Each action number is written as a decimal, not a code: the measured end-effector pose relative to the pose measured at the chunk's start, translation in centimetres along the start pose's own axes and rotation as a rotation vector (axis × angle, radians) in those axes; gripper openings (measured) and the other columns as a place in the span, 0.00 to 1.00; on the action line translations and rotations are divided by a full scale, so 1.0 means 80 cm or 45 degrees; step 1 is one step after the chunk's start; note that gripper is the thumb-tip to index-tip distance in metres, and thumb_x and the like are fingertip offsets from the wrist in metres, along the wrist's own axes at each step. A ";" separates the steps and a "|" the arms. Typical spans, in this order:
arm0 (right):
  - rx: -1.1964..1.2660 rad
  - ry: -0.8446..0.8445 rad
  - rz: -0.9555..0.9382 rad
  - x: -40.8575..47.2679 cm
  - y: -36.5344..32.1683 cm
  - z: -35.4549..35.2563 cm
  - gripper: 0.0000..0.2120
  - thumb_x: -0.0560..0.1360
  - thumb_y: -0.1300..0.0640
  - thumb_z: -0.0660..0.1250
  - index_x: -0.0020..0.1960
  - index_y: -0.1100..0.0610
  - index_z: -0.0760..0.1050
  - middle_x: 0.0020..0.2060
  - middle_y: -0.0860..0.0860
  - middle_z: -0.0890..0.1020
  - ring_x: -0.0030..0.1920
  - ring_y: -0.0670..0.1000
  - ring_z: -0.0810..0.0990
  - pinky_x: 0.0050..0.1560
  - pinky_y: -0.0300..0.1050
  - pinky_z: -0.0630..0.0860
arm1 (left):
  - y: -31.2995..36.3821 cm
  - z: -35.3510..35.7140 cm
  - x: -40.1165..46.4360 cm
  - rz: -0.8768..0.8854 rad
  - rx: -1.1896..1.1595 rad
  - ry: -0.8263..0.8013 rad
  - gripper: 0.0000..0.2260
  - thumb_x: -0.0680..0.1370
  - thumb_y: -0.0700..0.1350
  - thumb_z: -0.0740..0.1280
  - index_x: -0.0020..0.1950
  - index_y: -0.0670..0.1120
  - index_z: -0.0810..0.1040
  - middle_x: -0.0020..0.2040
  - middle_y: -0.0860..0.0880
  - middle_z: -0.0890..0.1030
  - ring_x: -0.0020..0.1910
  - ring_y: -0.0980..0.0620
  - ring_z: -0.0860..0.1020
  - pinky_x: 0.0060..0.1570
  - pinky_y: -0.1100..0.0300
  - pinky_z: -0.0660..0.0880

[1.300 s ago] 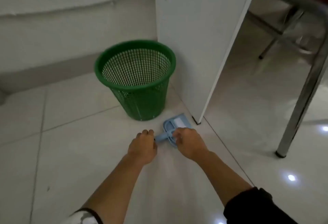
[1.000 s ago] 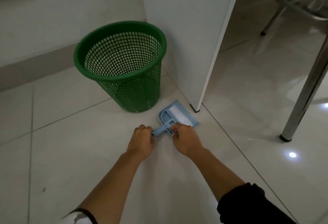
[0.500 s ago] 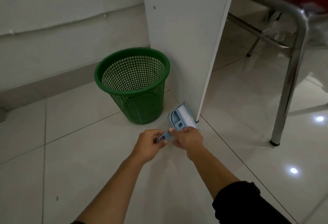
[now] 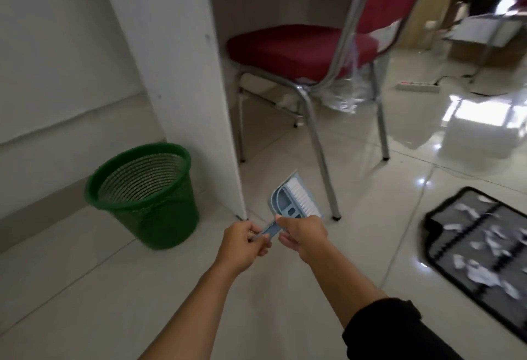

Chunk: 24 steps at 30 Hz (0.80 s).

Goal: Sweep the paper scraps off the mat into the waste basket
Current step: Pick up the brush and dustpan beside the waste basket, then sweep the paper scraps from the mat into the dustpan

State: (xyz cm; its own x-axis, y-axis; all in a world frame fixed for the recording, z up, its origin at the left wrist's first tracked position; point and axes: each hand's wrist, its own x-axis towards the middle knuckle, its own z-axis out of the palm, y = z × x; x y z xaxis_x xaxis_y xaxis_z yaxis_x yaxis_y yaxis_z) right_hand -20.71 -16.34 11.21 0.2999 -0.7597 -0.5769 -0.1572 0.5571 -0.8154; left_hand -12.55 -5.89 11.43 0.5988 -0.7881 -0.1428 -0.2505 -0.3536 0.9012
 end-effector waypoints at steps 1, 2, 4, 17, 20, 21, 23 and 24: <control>0.029 0.032 -0.009 0.000 -0.005 -0.025 0.14 0.65 0.61 0.77 0.44 0.64 0.74 0.39 0.57 0.78 0.31 0.50 0.78 0.28 0.40 0.78 | 0.013 0.021 0.001 0.026 -0.006 -0.044 0.06 0.74 0.38 0.66 0.46 0.35 0.76 0.34 0.44 0.82 0.26 0.59 0.78 0.29 0.70 0.76; 0.058 0.066 -0.018 0.003 -0.010 -0.052 0.13 0.65 0.62 0.77 0.42 0.62 0.73 0.38 0.56 0.78 0.31 0.50 0.78 0.30 0.40 0.78 | 0.025 0.043 0.003 0.045 -0.006 -0.083 0.07 0.74 0.38 0.67 0.45 0.34 0.75 0.33 0.44 0.81 0.23 0.61 0.77 0.27 0.70 0.75; 0.112 0.124 -0.016 0.012 -0.018 -0.107 0.13 0.64 0.62 0.77 0.37 0.60 0.71 0.38 0.56 0.78 0.31 0.49 0.78 0.34 0.40 0.79 | 0.048 0.090 0.009 0.072 0.013 -0.148 0.09 0.73 0.39 0.67 0.44 0.33 0.75 0.31 0.44 0.80 0.21 0.62 0.76 0.25 0.70 0.73; 0.172 0.508 0.176 0.097 -0.019 -0.412 0.14 0.63 0.60 0.69 0.47 0.63 0.73 0.48 0.61 0.78 0.43 0.58 0.82 0.42 0.51 0.82 | 0.114 0.409 0.031 -0.046 -0.050 -0.517 0.11 0.73 0.45 0.69 0.46 0.37 0.77 0.38 0.42 0.83 0.30 0.54 0.79 0.37 0.65 0.78; -0.087 0.631 0.178 0.102 -0.042 -0.456 0.16 0.65 0.54 0.66 0.47 0.64 0.73 0.46 0.59 0.79 0.43 0.58 0.81 0.45 0.50 0.81 | 0.138 0.451 0.029 -0.125 -0.130 -0.596 0.11 0.72 0.45 0.70 0.47 0.39 0.77 0.41 0.41 0.84 0.36 0.51 0.81 0.44 0.59 0.79; -0.169 0.657 0.157 0.107 -0.051 -0.470 0.16 0.66 0.53 0.65 0.47 0.65 0.74 0.46 0.59 0.79 0.43 0.58 0.80 0.42 0.47 0.79 | 0.145 0.462 0.031 -0.140 -0.162 -0.607 0.10 0.72 0.45 0.70 0.47 0.39 0.77 0.41 0.41 0.84 0.37 0.51 0.81 0.44 0.61 0.79; -0.377 0.690 0.126 0.122 -0.066 -0.496 0.14 0.70 0.53 0.63 0.46 0.65 0.73 0.43 0.59 0.77 0.39 0.56 0.77 0.32 0.43 0.71 | 0.153 0.481 0.043 -0.157 -0.205 -0.577 0.09 0.73 0.44 0.69 0.47 0.38 0.77 0.40 0.42 0.84 0.35 0.55 0.81 0.39 0.67 0.79; -0.482 0.699 0.121 0.132 -0.072 -0.507 0.13 0.71 0.53 0.62 0.44 0.64 0.72 0.42 0.58 0.76 0.36 0.55 0.74 0.28 0.41 0.66 | 0.156 0.490 0.053 -0.160 -0.197 -0.547 0.08 0.74 0.43 0.68 0.47 0.38 0.77 0.39 0.42 0.84 0.33 0.58 0.81 0.36 0.69 0.78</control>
State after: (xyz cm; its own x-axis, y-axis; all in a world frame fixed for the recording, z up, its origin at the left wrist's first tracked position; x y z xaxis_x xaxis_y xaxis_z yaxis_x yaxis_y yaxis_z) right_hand -54.77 -41.14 7.89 -0.2380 -0.8291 -0.5059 -0.5081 0.5502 -0.6627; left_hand -42.95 -33.36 6.03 0.2401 -0.8925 -0.3818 -0.0606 -0.4063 0.9117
